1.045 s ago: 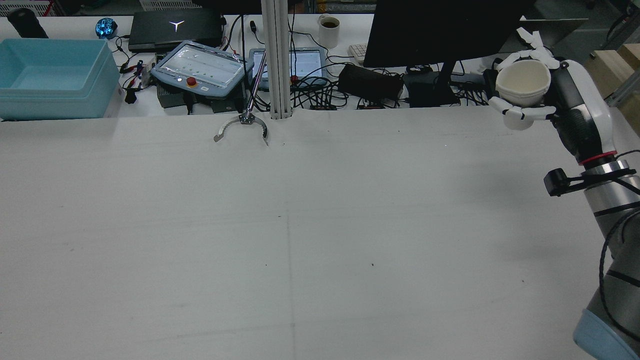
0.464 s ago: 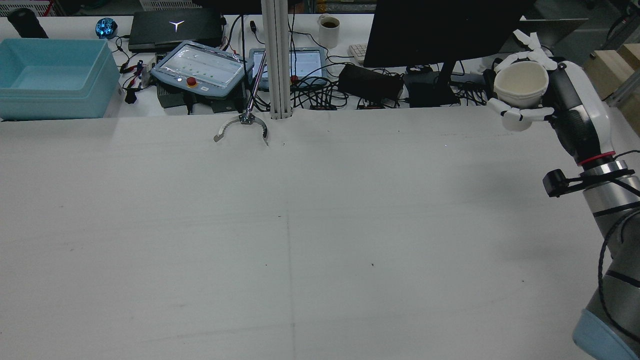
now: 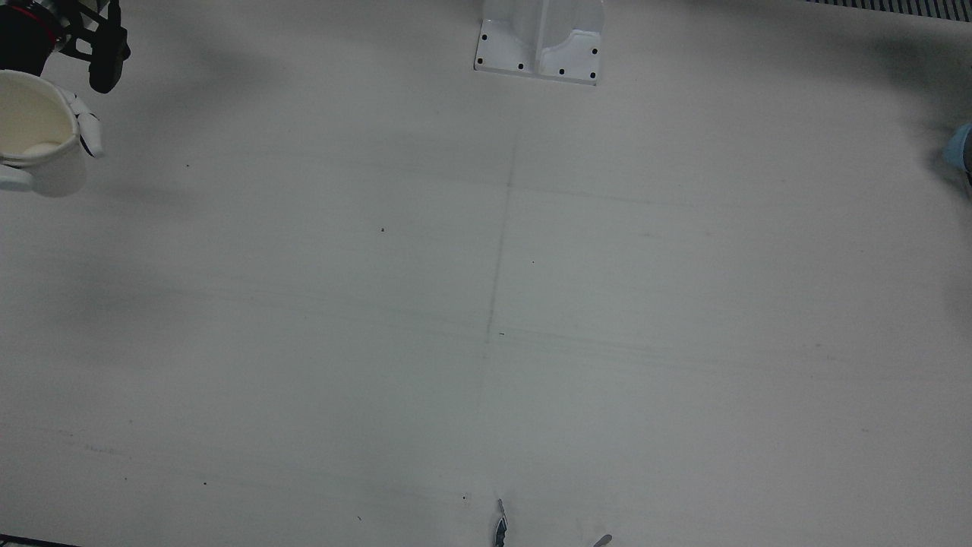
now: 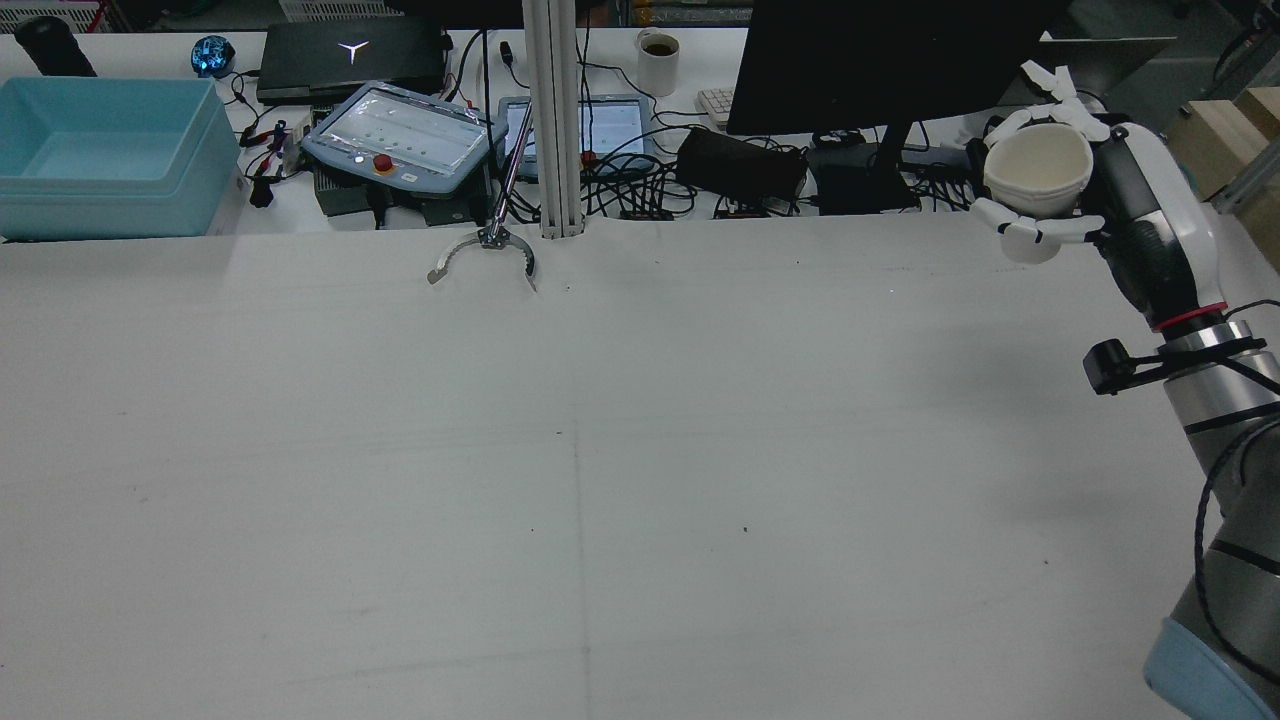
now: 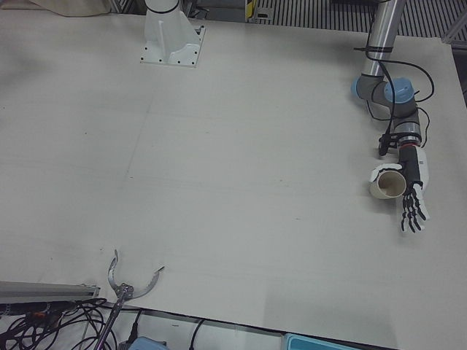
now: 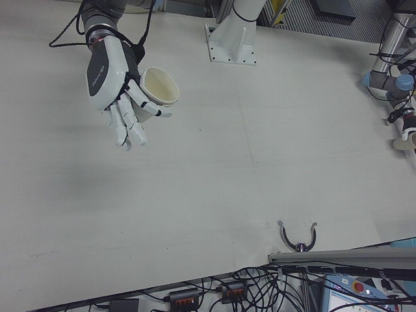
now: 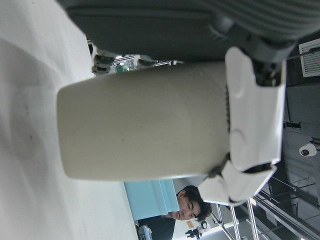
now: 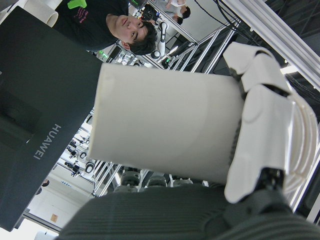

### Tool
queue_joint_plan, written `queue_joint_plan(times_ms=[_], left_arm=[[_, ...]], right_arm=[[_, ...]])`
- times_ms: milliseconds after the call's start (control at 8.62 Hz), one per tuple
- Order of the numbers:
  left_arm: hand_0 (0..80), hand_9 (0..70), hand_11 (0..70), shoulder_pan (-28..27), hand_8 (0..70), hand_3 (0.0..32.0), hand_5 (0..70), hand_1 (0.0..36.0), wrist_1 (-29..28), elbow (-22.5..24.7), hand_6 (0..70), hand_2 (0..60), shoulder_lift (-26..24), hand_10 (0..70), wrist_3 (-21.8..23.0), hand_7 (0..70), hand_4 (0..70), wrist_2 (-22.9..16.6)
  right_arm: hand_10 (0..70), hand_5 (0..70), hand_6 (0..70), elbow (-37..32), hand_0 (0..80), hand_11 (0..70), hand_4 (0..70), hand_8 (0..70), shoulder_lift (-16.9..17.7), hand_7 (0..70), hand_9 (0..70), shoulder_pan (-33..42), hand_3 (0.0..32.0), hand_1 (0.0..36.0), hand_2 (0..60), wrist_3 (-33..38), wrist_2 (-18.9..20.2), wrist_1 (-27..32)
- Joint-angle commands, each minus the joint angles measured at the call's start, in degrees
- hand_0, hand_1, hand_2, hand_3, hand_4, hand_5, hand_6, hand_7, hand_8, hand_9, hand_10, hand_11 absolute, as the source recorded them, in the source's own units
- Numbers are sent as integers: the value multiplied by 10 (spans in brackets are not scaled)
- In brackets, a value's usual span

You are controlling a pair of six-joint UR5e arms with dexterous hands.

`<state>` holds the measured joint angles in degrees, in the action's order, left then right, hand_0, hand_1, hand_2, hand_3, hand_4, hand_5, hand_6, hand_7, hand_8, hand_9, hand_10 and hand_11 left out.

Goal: Pour water

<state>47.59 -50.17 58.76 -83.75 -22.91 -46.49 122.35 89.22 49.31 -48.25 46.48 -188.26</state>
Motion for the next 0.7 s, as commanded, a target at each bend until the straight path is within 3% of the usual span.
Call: queue_joint_plan(times_ms=[0, 464, 580], left_arm=[[600, 2, 76, 0, 14, 230, 0, 320, -11, -1, 0, 152, 13, 29, 0, 0, 0, 4], [615, 9, 84, 0, 17, 216, 0, 338, -14, -1, 0, 175, 23, 33, 0, 0, 0, 5], [637, 12, 83, 0, 20, 194, 0, 344, -26, 5, 0, 156, 44, 32, 1, 1, 0, 3]], right_arm=[[67, 399, 80, 0, 557, 118, 279, 6, 0, 102, 6, 0, 0, 249, 262, 0, 1, 0], [64, 399, 80, 1, 559, 114, 277, 6, 0, 104, 6, 0, 0, 250, 258, 0, 1, 0], [65, 403, 80, 0, 558, 116, 278, 6, -2, 105, 7, 0, 0, 250, 259, 0, 1, 0]])
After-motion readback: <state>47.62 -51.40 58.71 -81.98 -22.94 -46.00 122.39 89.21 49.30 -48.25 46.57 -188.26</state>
